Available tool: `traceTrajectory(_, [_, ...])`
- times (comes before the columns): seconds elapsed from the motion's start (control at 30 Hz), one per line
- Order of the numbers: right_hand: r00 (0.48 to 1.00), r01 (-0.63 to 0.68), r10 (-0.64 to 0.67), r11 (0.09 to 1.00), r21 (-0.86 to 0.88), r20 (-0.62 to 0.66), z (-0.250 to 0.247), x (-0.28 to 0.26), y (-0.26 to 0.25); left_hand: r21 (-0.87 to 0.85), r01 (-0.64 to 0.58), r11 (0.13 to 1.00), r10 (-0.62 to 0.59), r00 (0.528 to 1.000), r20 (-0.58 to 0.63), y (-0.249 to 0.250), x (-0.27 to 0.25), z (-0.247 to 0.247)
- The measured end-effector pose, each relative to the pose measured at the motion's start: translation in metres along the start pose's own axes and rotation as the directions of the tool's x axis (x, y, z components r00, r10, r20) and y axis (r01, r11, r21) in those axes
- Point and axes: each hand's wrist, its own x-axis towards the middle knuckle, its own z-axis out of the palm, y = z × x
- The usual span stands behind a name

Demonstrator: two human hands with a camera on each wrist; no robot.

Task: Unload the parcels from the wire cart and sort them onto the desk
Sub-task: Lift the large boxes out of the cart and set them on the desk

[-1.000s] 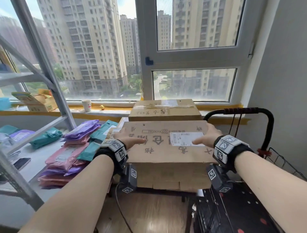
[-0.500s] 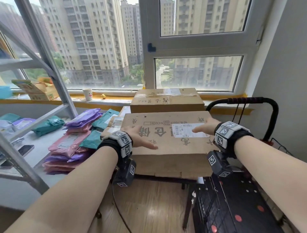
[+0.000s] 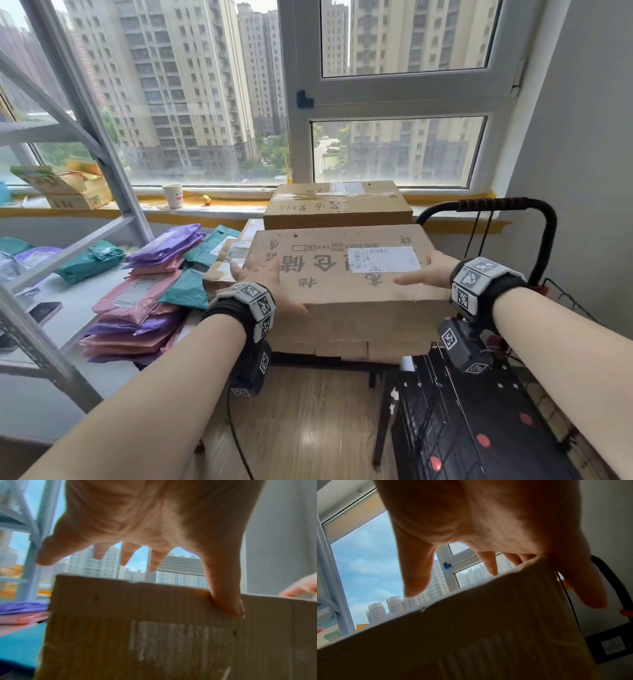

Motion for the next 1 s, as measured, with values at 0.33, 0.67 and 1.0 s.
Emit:
traceTrajectory(0.33, [0.999,0.019,-0.021,0.998,-0.057,-0.038,0.012,-0.006,0.011,-0.246,0.082,0.966,-0.084,0.996,0.001,-0.021,0.000,-0.003])
traceTrajectory(0.67, [0.985,0.005,-0.004,1.000,0.005,-0.174,0.019,0.008,0.004,-0.276,0.054,0.960,-0.089,0.989,-0.117,-0.031,0.030,-0.004])
traceTrajectory(1.0, [0.970,0.058,-0.039,0.996,0.069,-0.242,0.031,0.010,0.010,-0.144,0.049,0.988,-0.058,0.996,-0.060,-0.034,0.040,0.014])
